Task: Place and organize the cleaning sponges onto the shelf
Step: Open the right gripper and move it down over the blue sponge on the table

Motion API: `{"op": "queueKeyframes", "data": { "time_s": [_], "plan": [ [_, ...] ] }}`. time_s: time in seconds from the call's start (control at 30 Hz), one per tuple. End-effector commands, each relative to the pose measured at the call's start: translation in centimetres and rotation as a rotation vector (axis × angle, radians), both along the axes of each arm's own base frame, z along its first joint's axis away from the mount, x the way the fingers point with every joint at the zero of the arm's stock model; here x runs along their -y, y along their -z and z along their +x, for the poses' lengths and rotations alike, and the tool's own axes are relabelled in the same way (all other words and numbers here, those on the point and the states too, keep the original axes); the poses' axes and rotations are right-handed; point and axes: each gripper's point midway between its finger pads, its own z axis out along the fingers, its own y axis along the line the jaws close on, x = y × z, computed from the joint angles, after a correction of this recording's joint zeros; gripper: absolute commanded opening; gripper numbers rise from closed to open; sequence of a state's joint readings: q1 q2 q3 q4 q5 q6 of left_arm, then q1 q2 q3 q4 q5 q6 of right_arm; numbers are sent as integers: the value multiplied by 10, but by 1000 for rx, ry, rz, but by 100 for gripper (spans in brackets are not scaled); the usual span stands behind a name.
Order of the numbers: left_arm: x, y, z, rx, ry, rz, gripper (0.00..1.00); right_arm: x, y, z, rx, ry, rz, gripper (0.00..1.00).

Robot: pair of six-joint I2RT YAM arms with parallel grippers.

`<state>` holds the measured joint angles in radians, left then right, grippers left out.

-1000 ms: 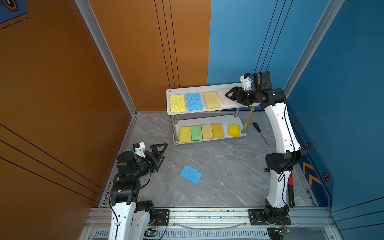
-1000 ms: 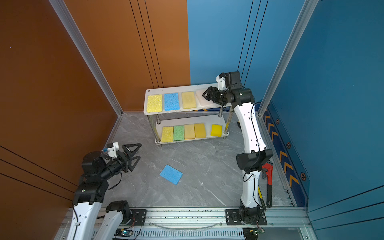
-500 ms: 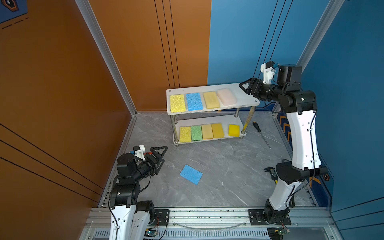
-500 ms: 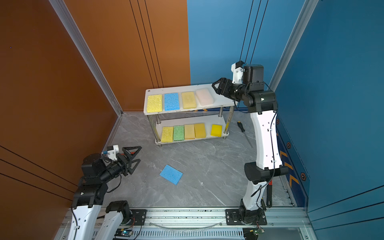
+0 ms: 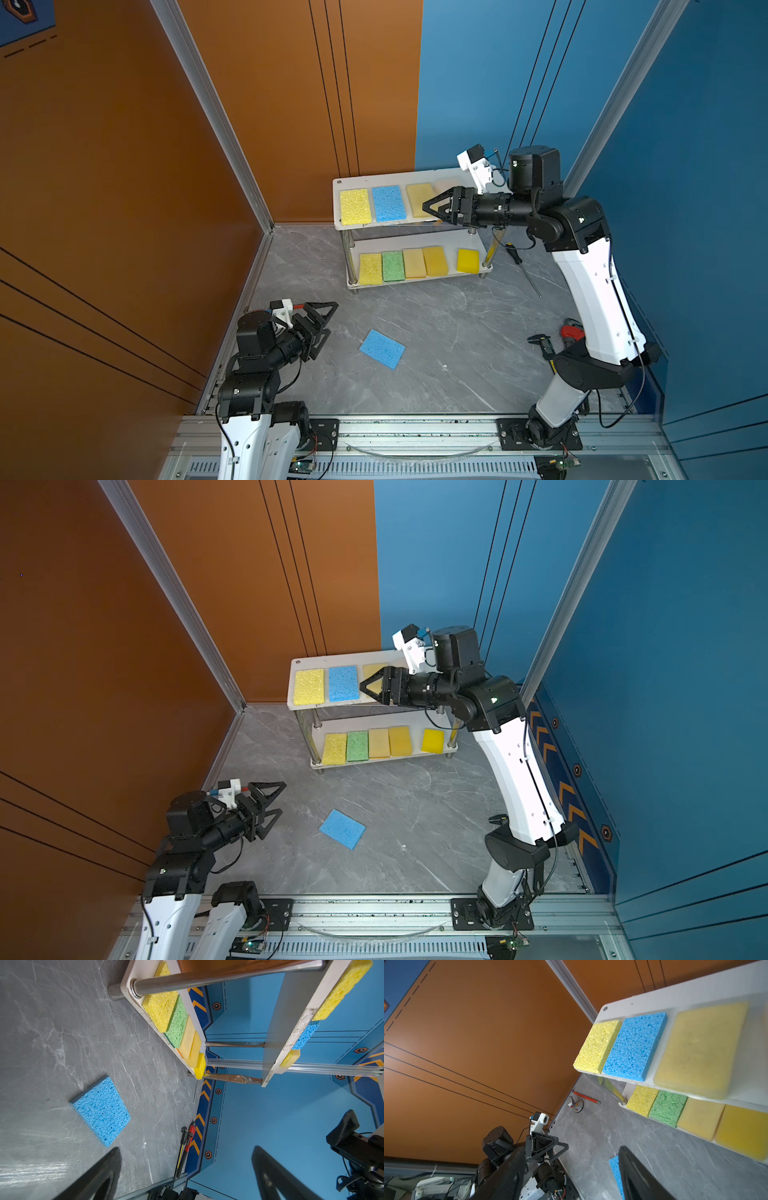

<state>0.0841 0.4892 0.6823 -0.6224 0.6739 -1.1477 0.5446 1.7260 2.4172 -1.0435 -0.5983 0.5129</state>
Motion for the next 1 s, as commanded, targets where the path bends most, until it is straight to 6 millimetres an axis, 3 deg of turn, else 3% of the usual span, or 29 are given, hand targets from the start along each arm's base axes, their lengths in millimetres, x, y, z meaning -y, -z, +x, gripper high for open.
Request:
{"op": "queueKeyframes", "data": {
  "time_s": [0.0,0.27,0.47,0.57,0.77,0.97],
  "plan": [
    [1,5,-4,-8,17,29,98,-15,10,-29,-8,-63,-33,73],
    [3,13,-7,-27,31,35,98,-50,78,-75,-76,-163,-200,74],
    [4,23,-6,-52,37,45,98,-62,155,-101,-177,-211,-325,77],
    [4,30,-6,-74,39,45,98,-62,207,-111,-283,-212,-361,80],
    [6,43,-7,-108,50,42,98,-52,282,-117,-416,-160,-430,81],
    [8,59,-10,-155,62,33,98,-53,335,-112,-504,-128,-509,86]
  ]
}}
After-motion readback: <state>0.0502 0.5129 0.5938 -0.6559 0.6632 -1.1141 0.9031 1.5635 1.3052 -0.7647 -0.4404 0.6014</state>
